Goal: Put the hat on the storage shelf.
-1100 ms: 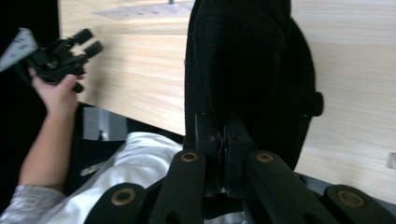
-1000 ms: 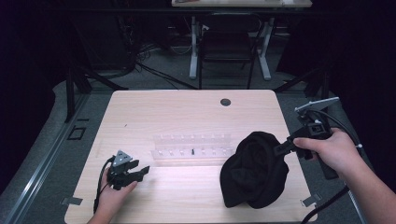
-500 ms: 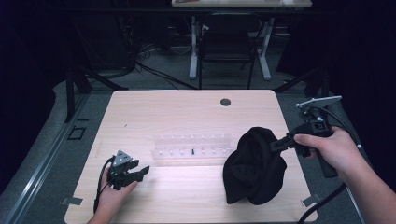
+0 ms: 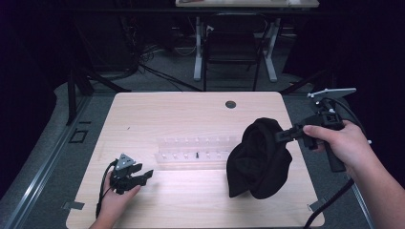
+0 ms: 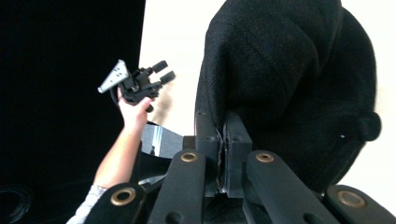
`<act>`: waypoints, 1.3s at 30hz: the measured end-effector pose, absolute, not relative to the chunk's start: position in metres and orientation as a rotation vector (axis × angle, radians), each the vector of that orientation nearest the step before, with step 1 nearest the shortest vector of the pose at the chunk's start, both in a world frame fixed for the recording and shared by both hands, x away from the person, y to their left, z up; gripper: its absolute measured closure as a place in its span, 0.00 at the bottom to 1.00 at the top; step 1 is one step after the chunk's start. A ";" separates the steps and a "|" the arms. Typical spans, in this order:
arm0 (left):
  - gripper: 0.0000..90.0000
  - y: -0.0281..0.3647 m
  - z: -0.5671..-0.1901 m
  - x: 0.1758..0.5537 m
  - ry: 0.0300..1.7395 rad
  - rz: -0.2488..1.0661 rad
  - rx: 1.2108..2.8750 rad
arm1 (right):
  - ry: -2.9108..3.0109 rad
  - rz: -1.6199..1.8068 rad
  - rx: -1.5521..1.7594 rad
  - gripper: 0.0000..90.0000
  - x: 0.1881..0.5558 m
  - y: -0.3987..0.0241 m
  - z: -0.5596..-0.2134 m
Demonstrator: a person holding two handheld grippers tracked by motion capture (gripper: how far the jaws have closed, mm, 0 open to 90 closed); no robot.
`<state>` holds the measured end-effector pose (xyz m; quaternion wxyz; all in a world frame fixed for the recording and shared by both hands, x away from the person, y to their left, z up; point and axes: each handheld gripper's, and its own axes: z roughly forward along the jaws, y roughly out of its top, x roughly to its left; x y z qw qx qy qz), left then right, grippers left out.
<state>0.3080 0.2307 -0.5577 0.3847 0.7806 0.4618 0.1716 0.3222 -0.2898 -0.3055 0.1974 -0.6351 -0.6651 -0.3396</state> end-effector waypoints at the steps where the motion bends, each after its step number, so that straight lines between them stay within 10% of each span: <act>1: 0.50 0.231 -0.557 0.308 1.177 0.432 1.999 | -1.858 -0.943 -1.772 0.98 0.323 -0.290 -0.303; 39: 0.50 0.231 -0.557 0.309 1.170 0.412 2.004 | -1.875 -1.162 -1.689 0.97 0.389 -0.232 -0.268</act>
